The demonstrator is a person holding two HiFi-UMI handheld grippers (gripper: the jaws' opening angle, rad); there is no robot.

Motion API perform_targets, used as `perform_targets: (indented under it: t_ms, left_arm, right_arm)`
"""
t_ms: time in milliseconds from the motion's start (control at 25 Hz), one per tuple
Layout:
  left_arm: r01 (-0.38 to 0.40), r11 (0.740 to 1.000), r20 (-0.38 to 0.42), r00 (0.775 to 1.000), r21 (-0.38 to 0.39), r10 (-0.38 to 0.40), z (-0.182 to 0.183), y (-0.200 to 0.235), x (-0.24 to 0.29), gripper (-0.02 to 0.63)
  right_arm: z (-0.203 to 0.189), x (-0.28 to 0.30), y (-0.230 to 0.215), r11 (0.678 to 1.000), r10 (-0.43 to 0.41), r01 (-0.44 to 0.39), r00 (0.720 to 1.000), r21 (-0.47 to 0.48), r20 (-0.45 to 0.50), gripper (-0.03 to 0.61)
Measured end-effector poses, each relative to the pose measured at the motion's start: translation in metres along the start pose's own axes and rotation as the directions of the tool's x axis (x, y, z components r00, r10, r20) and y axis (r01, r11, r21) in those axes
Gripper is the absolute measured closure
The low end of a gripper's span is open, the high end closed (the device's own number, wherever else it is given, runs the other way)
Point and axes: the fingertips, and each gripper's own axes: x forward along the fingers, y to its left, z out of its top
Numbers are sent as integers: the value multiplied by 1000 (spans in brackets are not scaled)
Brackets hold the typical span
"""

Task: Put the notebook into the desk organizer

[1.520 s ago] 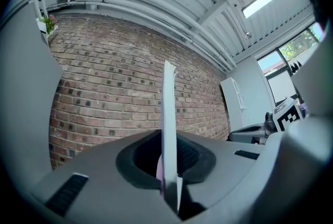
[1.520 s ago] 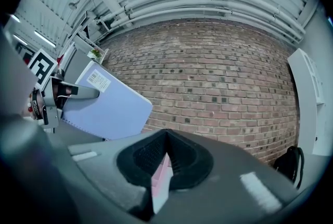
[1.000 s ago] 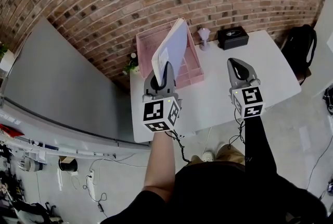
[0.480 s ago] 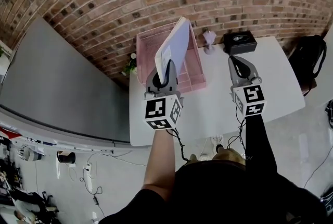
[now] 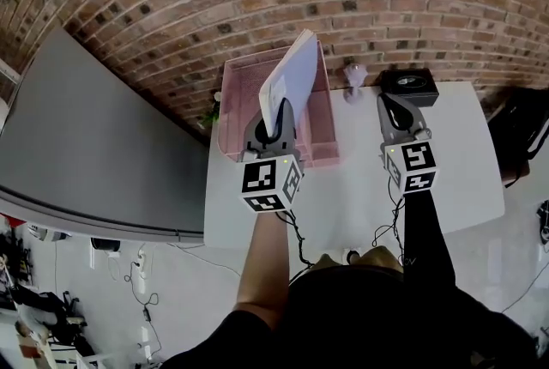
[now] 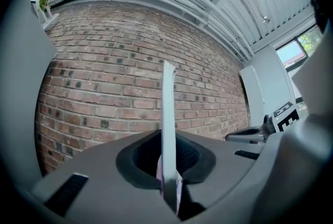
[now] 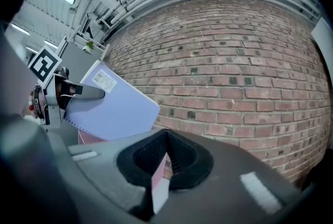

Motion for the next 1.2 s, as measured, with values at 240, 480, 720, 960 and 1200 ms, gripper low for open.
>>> perform_targets:
  t_ms: [240,480,720,960,1200]
  left_arm:
    - [-46,999,-44,998,2,46,-18,-4,36,578]
    - [-96,995,-82,992,12,96,-34,-8,57,578]
    - [-150,989,-126,981,6,149,-48,-2,65,578]
    - [-186,983,-170,968,12,185,-60,2,72,578]
    - [-208,978,-239,950,0,202,-78,8,77,578]
  right_arm:
    - [-16,28,-29,999,33,-33,999,21,-4,578]
    - [-34,46,-51,997,57,-55,998,50,-22,578]
    - [-42,57,-55,993,87,-85,996,78,-21,578]
    - [-47,64,-57,991,98,-96,995,91,-24,579]
    - [-51,70,-58,991,101,-97,994,96,-32,578]
